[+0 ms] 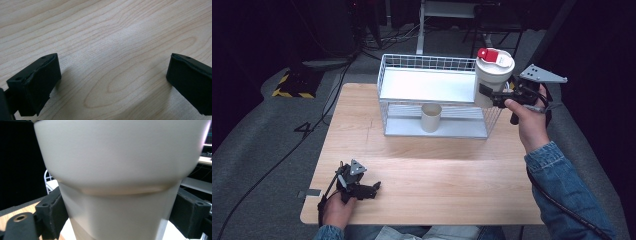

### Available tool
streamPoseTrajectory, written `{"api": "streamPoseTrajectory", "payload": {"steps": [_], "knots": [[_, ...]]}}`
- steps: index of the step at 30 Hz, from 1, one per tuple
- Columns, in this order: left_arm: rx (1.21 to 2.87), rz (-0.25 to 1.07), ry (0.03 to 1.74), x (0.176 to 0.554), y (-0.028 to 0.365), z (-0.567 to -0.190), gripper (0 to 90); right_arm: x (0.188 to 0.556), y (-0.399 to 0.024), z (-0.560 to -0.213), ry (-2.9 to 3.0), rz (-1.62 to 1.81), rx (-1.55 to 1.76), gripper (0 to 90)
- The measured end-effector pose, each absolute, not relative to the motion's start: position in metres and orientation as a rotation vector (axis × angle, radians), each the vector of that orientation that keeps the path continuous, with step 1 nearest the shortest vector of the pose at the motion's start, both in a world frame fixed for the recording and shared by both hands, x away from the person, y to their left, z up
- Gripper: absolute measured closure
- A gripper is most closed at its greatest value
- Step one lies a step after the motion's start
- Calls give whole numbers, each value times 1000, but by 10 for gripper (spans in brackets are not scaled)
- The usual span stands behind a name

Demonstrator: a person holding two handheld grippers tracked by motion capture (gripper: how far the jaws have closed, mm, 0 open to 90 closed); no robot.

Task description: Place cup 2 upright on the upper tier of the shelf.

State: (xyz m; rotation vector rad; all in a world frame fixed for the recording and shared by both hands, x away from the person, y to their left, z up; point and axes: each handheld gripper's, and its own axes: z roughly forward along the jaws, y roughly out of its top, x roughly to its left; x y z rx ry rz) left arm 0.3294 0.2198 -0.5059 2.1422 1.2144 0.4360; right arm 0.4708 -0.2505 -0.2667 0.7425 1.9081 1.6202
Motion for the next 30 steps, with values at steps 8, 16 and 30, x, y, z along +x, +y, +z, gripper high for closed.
{"api": "streamPoseTrajectory", "payload": {"steps": [8,16,30], "knots": [[2142,435,1215,329,220,-506,0,487,-235,-261,1882,1632,751,134],[2144,434,1215,329,220,-506,0,502,-217,-259,1861,1644,757,133],[2142,432,1217,329,220,-506,0,528,-180,-268,1829,1677,813,132]]}}
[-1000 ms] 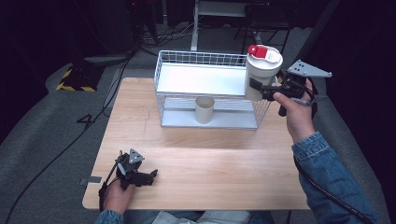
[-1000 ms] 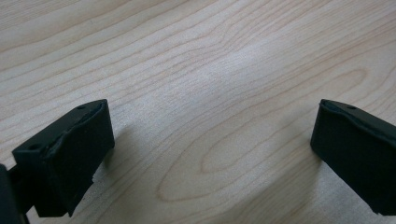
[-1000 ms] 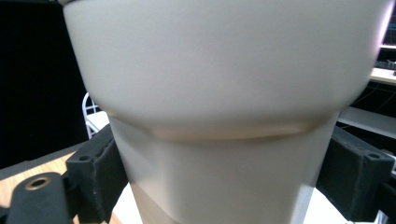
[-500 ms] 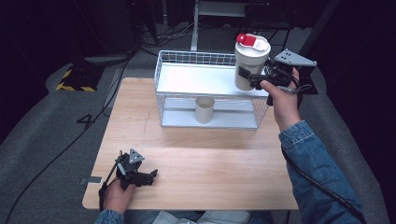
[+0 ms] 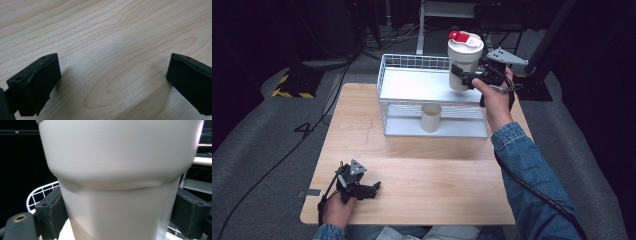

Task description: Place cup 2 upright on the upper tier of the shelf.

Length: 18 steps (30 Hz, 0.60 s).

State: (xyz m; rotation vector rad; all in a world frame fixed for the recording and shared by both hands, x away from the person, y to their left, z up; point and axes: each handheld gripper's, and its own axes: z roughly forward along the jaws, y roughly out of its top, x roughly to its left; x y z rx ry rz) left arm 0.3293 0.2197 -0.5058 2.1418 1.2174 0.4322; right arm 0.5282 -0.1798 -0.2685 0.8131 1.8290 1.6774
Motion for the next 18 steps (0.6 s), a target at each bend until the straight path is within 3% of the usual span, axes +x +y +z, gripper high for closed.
{"api": "streamPoseTrajectory", "payload": {"steps": [18], "knots": [[2141,434,1217,329,220,-506,0,543,-153,-284,1820,1697,838,130]]}}
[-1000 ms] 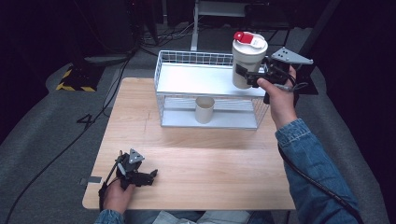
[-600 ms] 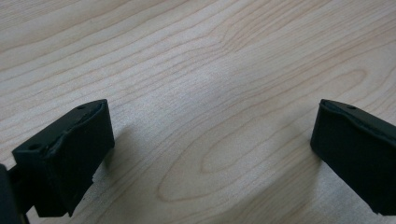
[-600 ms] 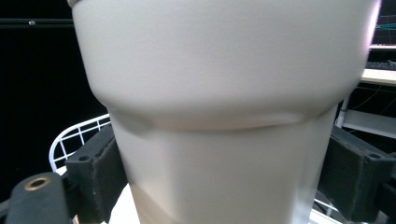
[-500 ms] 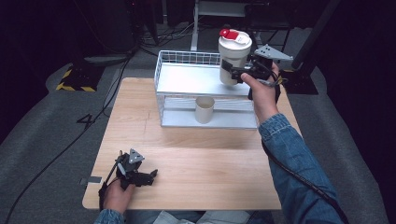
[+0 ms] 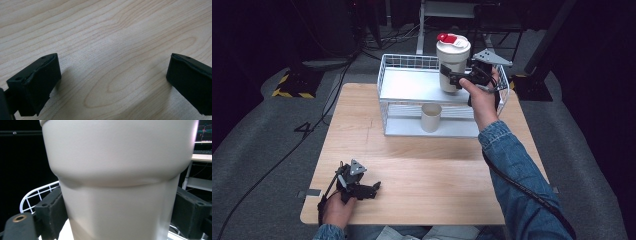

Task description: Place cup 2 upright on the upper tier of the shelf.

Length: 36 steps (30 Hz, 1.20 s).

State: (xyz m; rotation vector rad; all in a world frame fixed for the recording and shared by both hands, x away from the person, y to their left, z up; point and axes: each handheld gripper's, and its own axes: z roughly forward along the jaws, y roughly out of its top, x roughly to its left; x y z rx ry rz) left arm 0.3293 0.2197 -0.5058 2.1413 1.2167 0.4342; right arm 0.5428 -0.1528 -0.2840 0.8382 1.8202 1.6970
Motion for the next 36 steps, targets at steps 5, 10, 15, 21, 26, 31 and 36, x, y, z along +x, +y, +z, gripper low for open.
{"api": "streamPoseTrajectory", "payload": {"steps": [5,10,15,21,26,31,36], "knots": [[2142,434,1216,329,220,-506,0,544,-148,-287,1821,1699,838,130],[2142,434,1216,329,220,-506,0,544,-144,-292,1834,1694,848,127],[2142,434,1216,329,220,-506,0,545,-142,-294,1841,1689,851,126],[2142,434,1216,329,220,-506,0,545,-144,-296,1844,1685,856,126],[2142,434,1216,329,220,-506,0,544,-145,-296,1846,1682,852,126],[2142,434,1216,329,220,-506,0,543,-149,-296,1851,1678,850,126],[2143,433,1216,329,220,-506,0,540,-154,-297,1856,1678,856,127]]}}
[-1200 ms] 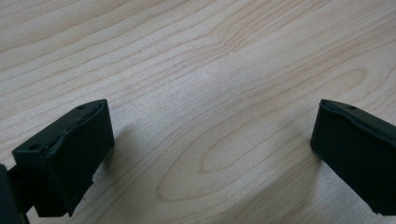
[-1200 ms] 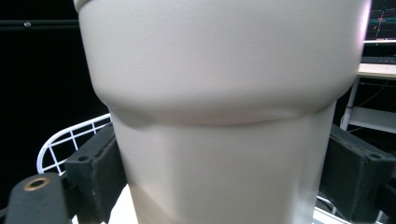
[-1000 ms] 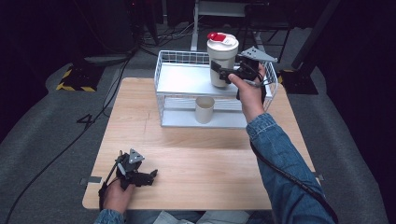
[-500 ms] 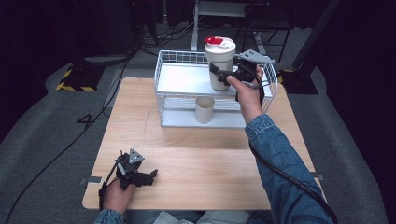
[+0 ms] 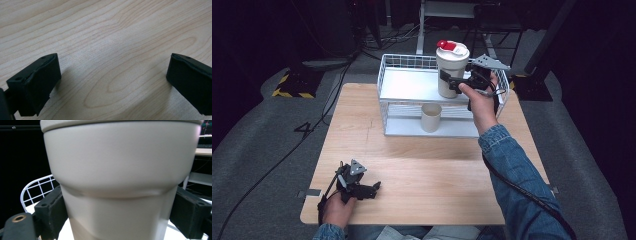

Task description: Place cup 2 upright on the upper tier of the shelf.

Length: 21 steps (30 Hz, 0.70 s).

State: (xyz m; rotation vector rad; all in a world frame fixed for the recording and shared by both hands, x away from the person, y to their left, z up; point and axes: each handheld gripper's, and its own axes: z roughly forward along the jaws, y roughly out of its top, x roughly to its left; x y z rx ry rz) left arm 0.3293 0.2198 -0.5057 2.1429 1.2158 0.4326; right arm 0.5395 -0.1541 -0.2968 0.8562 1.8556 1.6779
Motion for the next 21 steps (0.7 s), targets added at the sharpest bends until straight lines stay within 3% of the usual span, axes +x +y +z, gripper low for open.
{"api": "streamPoseTrajectory", "payload": {"steps": [21], "knots": [[2135,428,1223,329,219,-506,0,533,-160,-297,1877,1651,845,127]]}}
